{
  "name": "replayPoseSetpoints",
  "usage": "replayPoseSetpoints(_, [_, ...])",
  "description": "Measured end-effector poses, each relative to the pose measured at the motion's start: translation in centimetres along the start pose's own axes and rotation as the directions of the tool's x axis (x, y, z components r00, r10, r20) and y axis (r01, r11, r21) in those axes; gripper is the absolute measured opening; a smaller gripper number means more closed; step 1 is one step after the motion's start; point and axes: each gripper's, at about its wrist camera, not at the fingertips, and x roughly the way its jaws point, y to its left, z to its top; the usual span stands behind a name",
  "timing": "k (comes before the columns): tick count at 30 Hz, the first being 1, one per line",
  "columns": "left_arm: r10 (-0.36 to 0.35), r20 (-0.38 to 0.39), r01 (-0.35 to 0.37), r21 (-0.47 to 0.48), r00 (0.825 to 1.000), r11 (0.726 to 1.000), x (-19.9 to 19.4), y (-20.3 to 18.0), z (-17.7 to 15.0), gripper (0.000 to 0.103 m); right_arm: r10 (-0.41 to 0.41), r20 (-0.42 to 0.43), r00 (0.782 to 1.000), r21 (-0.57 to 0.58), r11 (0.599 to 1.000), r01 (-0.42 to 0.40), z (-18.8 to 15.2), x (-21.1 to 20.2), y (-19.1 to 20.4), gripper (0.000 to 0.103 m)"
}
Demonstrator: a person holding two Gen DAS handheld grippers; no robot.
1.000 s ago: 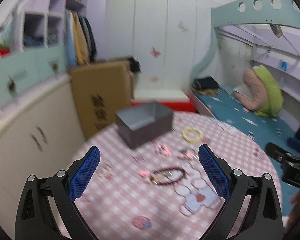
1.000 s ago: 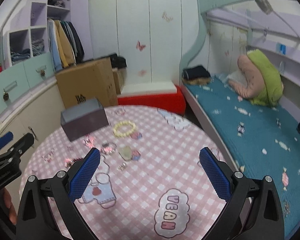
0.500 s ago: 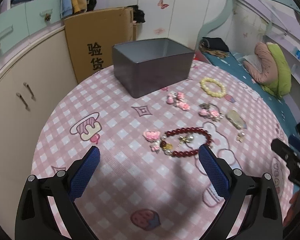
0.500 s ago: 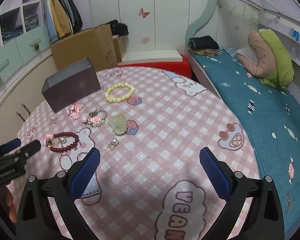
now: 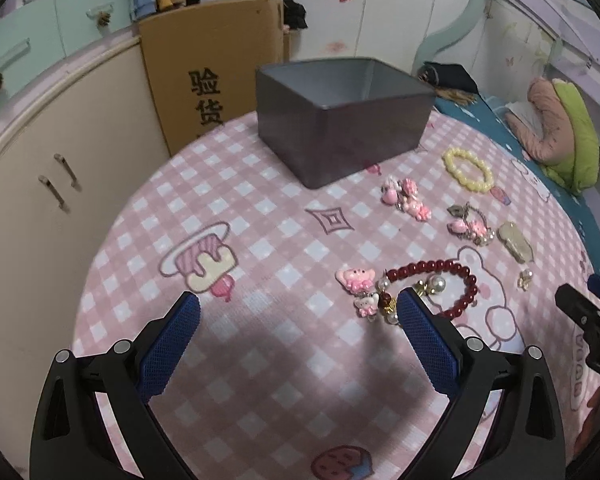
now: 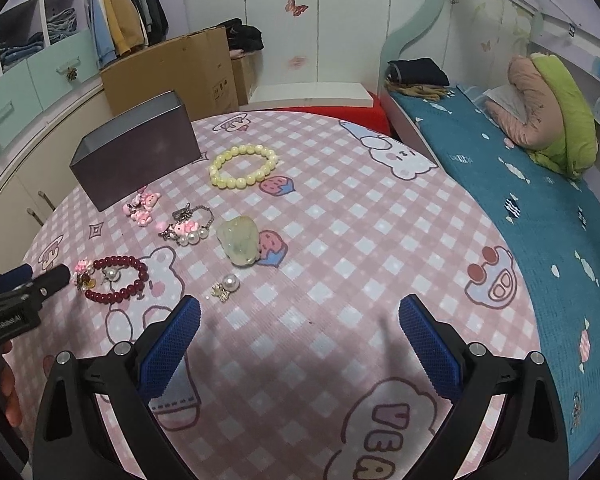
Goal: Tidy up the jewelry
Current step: 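Lower both grippers toward the jewelry on the pink checked cloth, then grasp the pink charm with the left gripper while the right gripper grasps the pale green jade pendant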
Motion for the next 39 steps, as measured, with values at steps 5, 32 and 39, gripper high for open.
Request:
replayPoseSetpoints(5, [0.015,-0.008,-0.015,-0.010,1.000,1.000,0.6,0.6,0.1,0.095,-0.006,-0.014,1.000,-0.014,1.000,0.006,0.2,0.4,0.4,0.097])
replayPoseSetpoints(32, [0.025,0.027,-0.027,0.109,0.999,0.994,2.1,-0.9,0.9,0.048,-0.018,-0.042,0.999,-0.017,1.000,0.017,0.7,1.3,0.4,0.097])
replayPoseSetpoints(39, [-0.010,0.023,0.008,0.107,1.000,0.994,1.7,-0.9,1.1,0.011,0.012,-0.057,0.998,-0.021,1.000,-0.014,1.2,2.0,0.1,0.097])
